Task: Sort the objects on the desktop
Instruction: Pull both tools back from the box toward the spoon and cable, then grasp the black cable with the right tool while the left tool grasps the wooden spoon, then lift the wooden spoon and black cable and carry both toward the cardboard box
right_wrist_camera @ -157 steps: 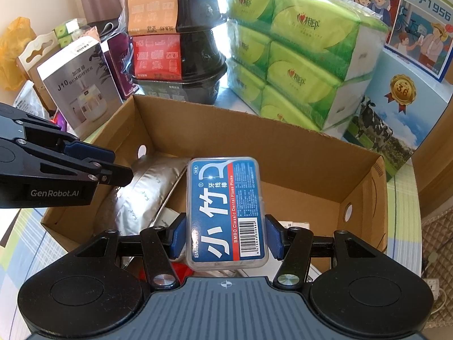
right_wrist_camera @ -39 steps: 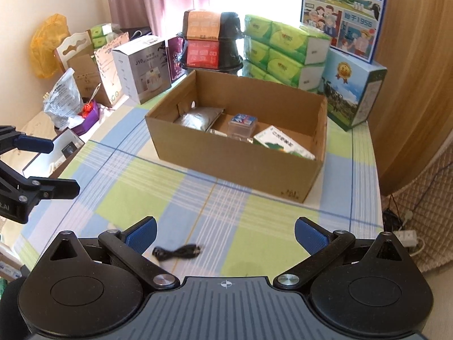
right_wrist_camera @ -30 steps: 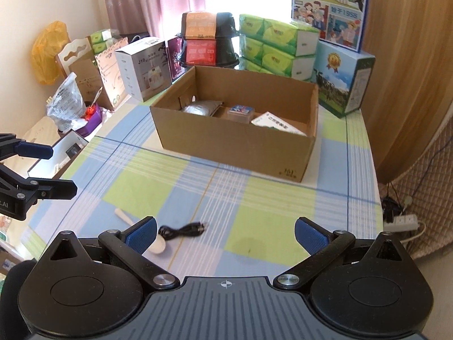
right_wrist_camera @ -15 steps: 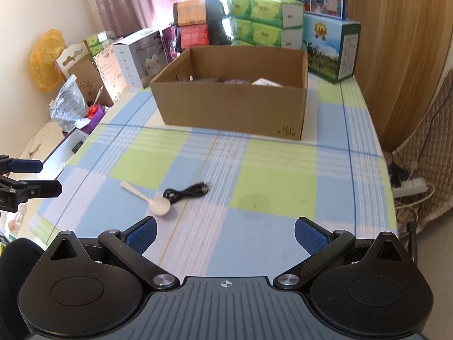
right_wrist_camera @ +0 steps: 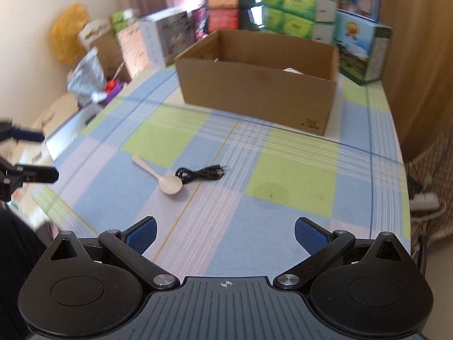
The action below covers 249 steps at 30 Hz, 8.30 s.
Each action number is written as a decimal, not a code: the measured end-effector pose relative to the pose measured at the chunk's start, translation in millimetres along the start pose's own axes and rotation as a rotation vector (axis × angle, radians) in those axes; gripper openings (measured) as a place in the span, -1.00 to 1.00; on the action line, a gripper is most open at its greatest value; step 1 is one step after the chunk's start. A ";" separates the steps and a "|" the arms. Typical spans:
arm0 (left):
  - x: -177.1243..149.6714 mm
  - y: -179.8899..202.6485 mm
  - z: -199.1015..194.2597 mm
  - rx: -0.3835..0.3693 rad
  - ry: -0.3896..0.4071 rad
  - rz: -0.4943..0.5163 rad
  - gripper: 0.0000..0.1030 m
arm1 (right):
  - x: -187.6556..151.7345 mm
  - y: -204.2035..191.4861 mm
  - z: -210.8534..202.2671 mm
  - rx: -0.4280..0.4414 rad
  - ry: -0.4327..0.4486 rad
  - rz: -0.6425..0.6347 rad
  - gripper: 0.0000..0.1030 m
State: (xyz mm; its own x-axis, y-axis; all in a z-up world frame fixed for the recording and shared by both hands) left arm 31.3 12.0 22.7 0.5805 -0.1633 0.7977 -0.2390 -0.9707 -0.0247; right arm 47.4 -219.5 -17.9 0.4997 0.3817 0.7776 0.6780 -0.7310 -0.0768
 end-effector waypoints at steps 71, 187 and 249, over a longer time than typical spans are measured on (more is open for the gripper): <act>-28.2 38.4 222.0 -0.655 -0.215 0.656 0.31 | -18.4 26.8 208.3 0.187 -0.265 -0.200 -0.83; 1.4 13.4 191.5 -0.085 0.011 -0.193 -0.46 | -18.4 38.5 121.1 -0.152 0.128 0.245 -0.83; 147.8 -15.8 155.3 -0.051 0.054 -0.163 -0.46 | 152.4 49.6 68.5 -0.123 0.200 -0.012 -0.83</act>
State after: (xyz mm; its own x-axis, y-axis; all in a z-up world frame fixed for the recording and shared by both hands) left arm 241.7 -24.2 47.5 0.5721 0.0065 0.8202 -0.1855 -0.9730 0.1371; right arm 194.1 -158.8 54.1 0.3672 0.2802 0.8869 0.6060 -0.7955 0.0004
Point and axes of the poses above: each gripper's, at about its wrist camera, not at the fingertips, and z roughly the way its jaws point, y to its right, x to its top, the point moved 4 cm from there along z, roughly the way its jaws point, and after that the axes turned 15 degrees about y, right-handed, at the moved point
